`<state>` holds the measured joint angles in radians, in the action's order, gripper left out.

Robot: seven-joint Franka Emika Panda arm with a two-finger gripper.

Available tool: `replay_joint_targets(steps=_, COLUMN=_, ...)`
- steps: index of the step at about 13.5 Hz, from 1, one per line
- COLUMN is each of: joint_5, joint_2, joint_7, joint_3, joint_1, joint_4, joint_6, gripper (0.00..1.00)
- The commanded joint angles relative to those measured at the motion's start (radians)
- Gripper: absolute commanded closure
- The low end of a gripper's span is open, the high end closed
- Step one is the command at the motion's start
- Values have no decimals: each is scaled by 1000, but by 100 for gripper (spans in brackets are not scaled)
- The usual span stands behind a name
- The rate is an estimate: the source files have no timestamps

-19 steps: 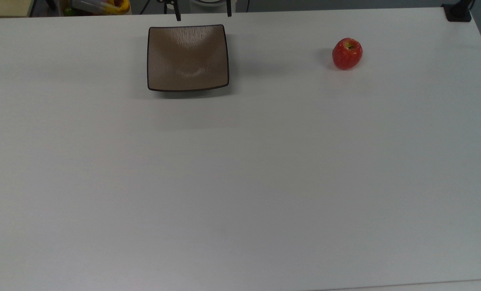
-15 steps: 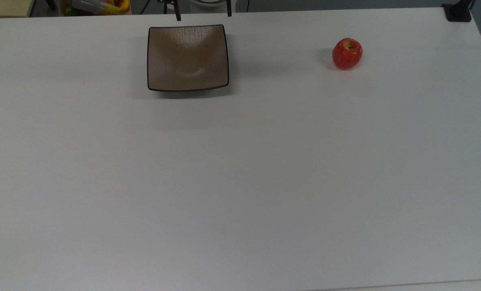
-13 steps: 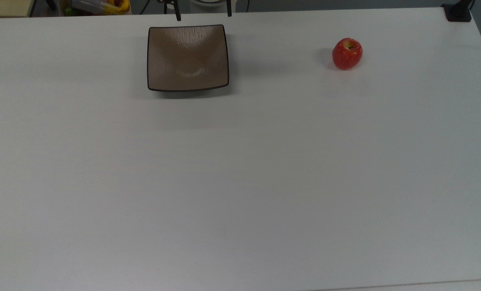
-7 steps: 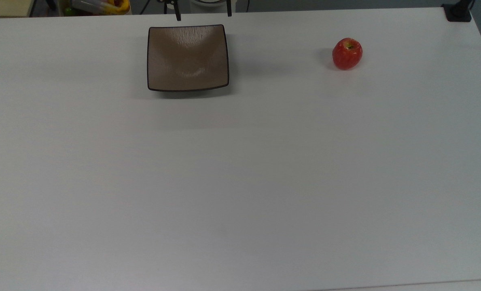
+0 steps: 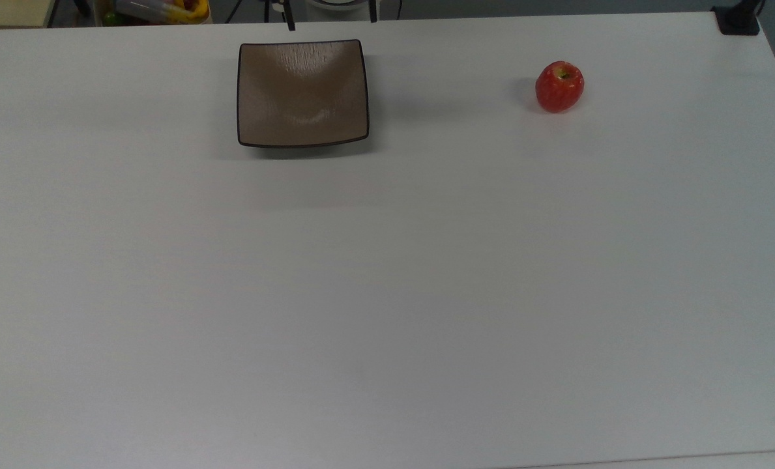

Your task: Apples placed on a ceramic plate

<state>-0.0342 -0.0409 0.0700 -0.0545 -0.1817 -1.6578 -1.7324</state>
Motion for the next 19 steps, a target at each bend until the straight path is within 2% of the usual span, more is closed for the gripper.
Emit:
replay_joint_targets(steps=1, joint_5=-19, joint_2=-48, joint_7=-15, joint_3=50, joint_1=-21, joint_4=1, joint_6=33, gripper=0)
replay_joint_targets(steps=4, joint_5=-32, joint_2=-48, joint_7=-94, joint_3=128, joint_1=-24, joint_4=20, joint_6=65, gripper=0)
replay_joint_targets(steps=8, joint_5=-67, joint_2=-47, joint_7=-214, joint_3=267, joint_1=-24, joint_4=18, joint_6=67, gripper=0)
replay_joint_targets(steps=12, joint_5=-67, joint_2=-43, joint_7=-282, joint_3=407, joint_1=-24, joint_4=-23, joint_6=65, gripper=0)
replay_joint_targets(steps=14, joint_5=-69, joint_2=-40, joint_7=-282, joint_3=458, joint_1=-25, joint_4=-55, joint_6=56, gripper=0)
replay_joint_targets(steps=15, joint_5=-67, joint_2=-36, joint_7=-282, joint_3=476, joint_1=-33, joint_4=-74, joint_6=50, gripper=0)
replay_joint_targets(steps=19, joint_5=-69, joint_2=-27, joint_7=-282, joint_3=484, joint_1=-79, joint_4=-163, joint_6=-11, gripper=0)
